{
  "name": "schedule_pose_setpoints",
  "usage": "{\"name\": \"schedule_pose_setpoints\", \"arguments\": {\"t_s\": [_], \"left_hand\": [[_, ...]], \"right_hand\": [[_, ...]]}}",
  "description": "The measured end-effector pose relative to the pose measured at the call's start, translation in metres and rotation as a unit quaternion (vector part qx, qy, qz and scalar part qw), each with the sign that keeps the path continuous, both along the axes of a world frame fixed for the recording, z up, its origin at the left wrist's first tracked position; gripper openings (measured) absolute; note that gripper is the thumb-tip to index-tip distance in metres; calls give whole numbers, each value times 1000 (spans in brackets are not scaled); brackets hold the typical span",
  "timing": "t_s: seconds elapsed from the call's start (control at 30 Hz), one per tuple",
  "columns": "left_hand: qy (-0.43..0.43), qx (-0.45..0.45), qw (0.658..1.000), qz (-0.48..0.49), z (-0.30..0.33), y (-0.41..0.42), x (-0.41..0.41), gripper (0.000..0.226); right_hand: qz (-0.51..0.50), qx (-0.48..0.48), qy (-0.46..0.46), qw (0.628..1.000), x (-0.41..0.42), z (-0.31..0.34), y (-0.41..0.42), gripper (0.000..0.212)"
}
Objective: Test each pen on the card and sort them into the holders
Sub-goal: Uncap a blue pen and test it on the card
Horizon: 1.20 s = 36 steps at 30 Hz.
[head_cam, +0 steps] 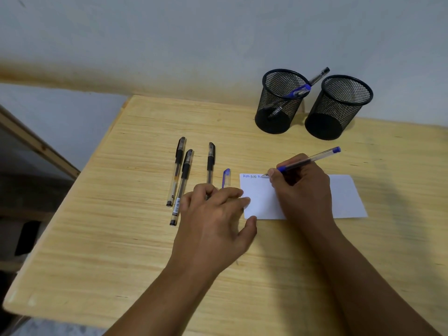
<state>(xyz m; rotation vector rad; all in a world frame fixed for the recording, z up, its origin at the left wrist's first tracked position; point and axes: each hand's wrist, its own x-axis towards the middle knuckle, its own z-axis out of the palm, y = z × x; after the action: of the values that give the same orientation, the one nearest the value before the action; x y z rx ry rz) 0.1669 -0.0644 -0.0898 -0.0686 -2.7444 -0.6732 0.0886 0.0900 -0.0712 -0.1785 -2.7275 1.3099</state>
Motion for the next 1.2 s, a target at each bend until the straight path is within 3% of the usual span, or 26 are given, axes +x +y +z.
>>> {"name": "schedule_pose_setpoints", "arguments": {"t_s": [1.2], "left_hand": [[-10, -20, 1000, 12, 2, 1, 0, 32]], "right_hand": [[4, -8, 9, 1000, 0, -1, 0, 11]]}}
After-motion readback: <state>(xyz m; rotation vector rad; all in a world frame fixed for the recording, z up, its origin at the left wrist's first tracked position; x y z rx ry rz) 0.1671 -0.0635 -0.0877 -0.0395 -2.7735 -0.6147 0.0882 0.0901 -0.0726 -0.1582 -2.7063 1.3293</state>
